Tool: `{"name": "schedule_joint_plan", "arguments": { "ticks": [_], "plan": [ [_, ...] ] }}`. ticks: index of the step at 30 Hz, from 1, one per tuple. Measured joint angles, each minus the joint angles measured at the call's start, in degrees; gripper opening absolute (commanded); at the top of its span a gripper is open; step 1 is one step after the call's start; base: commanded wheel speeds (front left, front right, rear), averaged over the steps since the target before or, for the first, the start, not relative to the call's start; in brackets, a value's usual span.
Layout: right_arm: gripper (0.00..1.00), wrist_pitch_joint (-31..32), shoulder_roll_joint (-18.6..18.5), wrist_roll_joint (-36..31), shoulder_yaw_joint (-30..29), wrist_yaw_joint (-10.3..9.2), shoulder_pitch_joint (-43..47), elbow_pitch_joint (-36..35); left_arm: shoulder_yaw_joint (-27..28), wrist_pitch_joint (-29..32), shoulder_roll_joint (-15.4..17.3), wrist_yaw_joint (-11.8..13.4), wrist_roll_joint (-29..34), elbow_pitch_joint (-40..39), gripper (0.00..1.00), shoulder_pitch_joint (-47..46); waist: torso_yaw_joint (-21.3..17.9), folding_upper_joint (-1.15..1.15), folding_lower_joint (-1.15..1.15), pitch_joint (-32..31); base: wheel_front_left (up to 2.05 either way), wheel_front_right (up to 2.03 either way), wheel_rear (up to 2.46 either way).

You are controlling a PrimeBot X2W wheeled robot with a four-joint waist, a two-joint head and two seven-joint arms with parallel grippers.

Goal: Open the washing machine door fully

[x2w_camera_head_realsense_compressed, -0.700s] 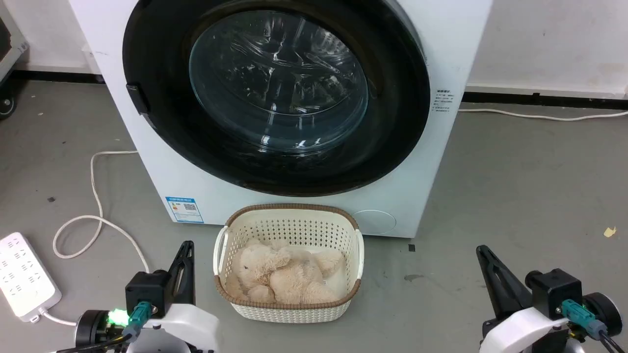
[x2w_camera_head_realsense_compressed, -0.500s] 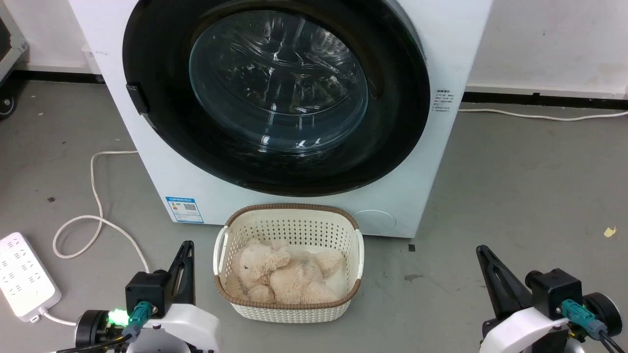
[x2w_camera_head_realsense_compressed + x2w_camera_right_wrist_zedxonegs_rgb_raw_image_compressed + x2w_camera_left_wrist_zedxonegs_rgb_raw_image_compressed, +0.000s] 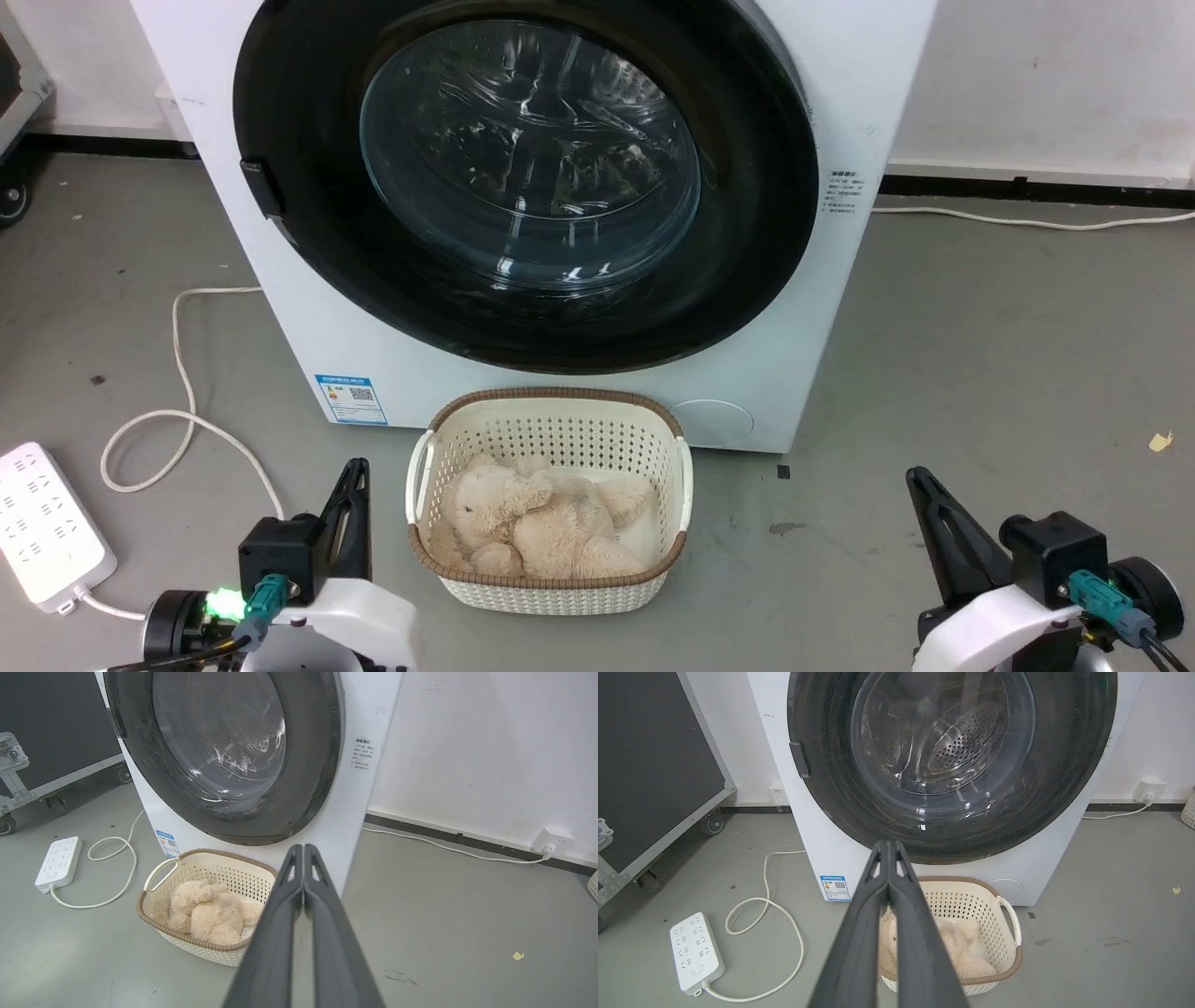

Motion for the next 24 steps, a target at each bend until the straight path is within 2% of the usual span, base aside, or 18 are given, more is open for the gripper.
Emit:
{"name": "schedule_joint_plan", "arguments": {
  "ticks": [16, 17, 24],
  "plan": [
    [0.0, 0.0, 0.0, 0.0, 0.0, 0.0, 0.0, 0.0, 0.0, 0.0, 0.0, 0.0, 0.0, 0.0, 0.0, 0.0, 0.0, 0.0, 0.0, 0.0, 0.0, 0.0, 0.0],
    [1.0, 0.0, 0.0, 0.0, 0.0, 0.0, 0.0, 0.0, 0.0, 0.0, 0.0, 0.0, 0.0, 0.0, 1.0, 0.0, 0.0, 0.0, 0.0, 0.0, 0.0, 0.0, 0.0],
    [1.0, -0.1, 0.0, 0.1, 0.1, 0.01, 0.0, 0.0, -0.1, 0.0, 0.0, 0.0, 0.0, 0.1, 1.0, 0.0, 0.0, 0.0, 0.0, 0.0, 0.0, 0.0, 0.0]
  ]
}}
